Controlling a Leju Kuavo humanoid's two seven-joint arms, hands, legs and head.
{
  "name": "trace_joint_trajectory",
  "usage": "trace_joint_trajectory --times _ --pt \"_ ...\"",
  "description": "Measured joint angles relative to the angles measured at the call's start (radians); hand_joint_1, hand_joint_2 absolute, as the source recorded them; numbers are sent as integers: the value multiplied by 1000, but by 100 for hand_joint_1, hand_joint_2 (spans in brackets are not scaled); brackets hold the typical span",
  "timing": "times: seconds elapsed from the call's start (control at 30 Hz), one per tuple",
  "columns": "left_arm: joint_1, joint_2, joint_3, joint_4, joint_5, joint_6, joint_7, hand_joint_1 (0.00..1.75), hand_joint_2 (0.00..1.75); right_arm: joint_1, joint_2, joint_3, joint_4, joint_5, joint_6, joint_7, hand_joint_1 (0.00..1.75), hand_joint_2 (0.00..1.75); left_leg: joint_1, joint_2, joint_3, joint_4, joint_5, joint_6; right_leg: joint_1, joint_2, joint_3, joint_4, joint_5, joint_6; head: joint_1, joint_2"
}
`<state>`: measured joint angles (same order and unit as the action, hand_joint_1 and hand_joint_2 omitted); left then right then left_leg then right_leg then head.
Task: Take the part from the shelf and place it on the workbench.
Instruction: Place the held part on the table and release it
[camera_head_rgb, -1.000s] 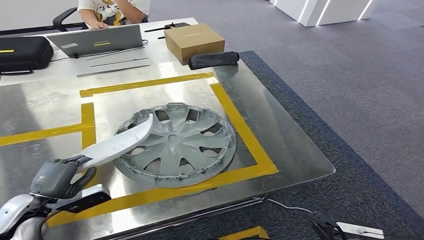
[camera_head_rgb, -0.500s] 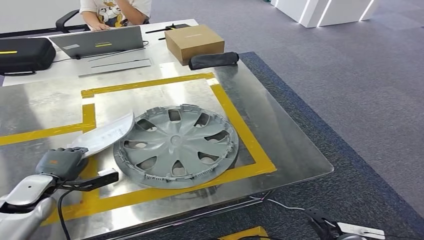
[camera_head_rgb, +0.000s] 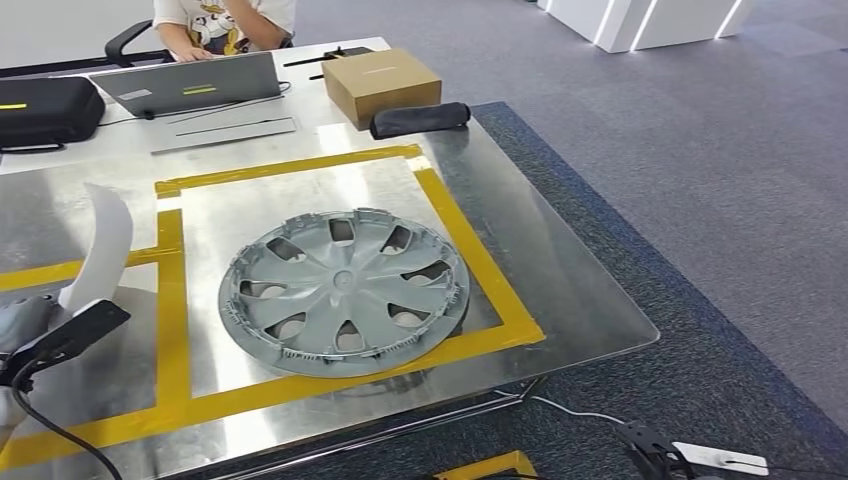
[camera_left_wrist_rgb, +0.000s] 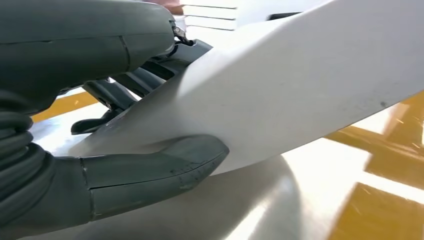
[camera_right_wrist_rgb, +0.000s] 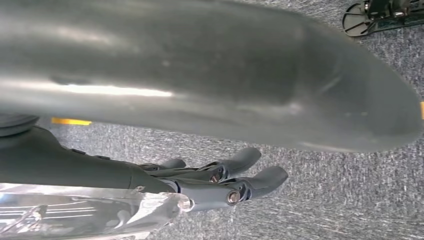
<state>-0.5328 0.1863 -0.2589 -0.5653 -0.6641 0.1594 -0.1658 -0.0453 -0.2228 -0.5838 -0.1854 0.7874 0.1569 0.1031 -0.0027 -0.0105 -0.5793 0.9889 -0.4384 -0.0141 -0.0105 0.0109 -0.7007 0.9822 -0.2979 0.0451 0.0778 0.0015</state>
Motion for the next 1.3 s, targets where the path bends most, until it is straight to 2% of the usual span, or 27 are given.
trace_joint_trajectory --times 0.23,0.4,0.6,0.7,0.93,1.07,1.3 --pt "16 -3 117 0 37 24 4 175 175 1 0 -15 0 0 -3 1 0 0 1 0 -3 0 1 -1 0 0 -2 0 1 -1 0 0" --pt "24 17 165 3 10 31 24 175 175 1 0 -25 0 3 -7 4 0 0 1 0 -4 0 1 -1 1 0 -4 0 1 -1 0 0" --pt "36 71 164 31 -153 77 72 175 175 2 0 -37 0 16 -2 2 0 0 1 2 -3 -1 0 -2 1 2 -5 2 1 -1 0 0" --pt "46 96 159 45 -195 94 68 175 175 3 0 -42 0 20 0 1 0 0 1 2 -4 -1 0 -3 1 2 -6 2 1 -1 0 0" --pt "87 148 160 46 -192 85 -44 175 175 7 0 -58 0 21 1 -5 0 0 1 3 -2 -1 -2 -4 0 2 -5 5 0 -2 0 0" --pt "106 174 165 37 -193 85 -59 175 175 9 0 -69 0 27 1 -5 0 0 1 4 -1 -1 -6 0 0 2 -6 6 -5 -4 0 0" --pt "131 195 173 22 -196 88 -76 175 175 9 1 -78 0 30 0 -4 0 0 2 4 -1 -1 -6 -1 0 3 -6 8 -6 -5 0 0"
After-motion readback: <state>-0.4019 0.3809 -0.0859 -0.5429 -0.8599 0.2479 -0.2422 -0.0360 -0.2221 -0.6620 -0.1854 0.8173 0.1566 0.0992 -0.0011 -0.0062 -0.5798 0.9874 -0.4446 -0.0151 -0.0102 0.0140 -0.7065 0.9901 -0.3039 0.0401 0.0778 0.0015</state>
